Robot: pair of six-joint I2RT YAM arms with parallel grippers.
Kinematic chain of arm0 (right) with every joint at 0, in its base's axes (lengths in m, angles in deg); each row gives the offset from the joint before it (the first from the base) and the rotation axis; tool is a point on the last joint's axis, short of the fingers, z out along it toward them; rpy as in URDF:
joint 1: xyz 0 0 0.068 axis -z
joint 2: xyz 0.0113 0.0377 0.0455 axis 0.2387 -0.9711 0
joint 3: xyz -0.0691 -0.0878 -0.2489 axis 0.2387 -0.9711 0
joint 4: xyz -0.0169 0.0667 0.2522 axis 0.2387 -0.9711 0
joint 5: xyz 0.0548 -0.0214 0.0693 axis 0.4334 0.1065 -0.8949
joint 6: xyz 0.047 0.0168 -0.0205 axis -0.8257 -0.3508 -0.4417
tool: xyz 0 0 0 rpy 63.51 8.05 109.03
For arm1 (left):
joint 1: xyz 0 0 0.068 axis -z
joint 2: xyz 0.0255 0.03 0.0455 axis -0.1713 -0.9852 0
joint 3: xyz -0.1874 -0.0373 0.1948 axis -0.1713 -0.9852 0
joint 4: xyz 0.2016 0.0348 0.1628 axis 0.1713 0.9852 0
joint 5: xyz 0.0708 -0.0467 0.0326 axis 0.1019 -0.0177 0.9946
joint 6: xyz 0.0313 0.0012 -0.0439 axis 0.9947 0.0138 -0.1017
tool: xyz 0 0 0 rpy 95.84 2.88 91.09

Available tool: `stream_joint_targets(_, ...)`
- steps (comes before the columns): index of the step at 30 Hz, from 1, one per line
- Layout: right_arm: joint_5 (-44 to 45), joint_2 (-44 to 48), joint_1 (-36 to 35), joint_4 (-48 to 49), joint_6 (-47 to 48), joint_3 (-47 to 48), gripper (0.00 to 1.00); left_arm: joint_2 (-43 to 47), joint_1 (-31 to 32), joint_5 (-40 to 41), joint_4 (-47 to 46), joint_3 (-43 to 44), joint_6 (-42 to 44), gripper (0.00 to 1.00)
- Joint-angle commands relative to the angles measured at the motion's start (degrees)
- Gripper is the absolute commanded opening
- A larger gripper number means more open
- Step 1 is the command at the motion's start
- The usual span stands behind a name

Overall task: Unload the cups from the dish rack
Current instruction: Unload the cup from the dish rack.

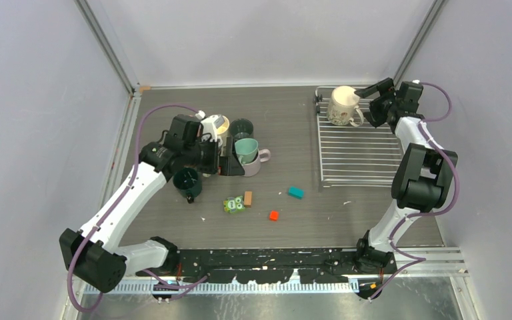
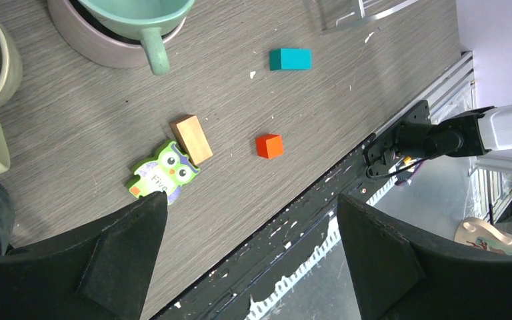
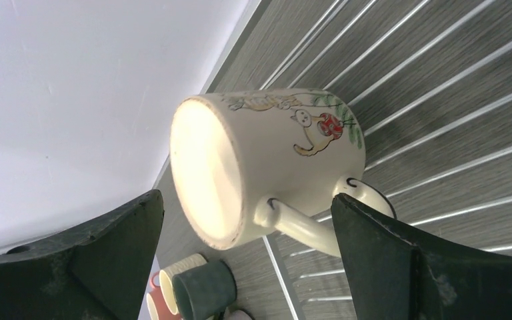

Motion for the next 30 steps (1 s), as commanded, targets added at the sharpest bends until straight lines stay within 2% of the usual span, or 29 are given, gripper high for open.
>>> stream_joint_targets(1, -1.3, 5.0, -1.2, 3.0, 1.6, -2.1, 1.00, 0.2, 0.5, -1.2, -1.7, 1.4, 1.0, 1.00)
stream_joint_targets(11, 1.9, 5.6, -6.0, -4.0, 10.3, 0.1, 1.00, 0.3, 0.7, -1.0, -1.5, 1.3, 1.0, 1.00)
stream_joint_targets(22, 16.6, 5.1, -11.8, -21.5, 30.6, 6.7, 0.99, 0.0, 1.4, -1.1, -1.4, 1.3, 1.0, 1.00)
stream_joint_targets(30, 22.4, 3.4, -13.2, -20.7, 37.3, 5.6, 0.92, -1.2, 2.4, -1.3, -1.5, 1.7, 1.0, 1.00)
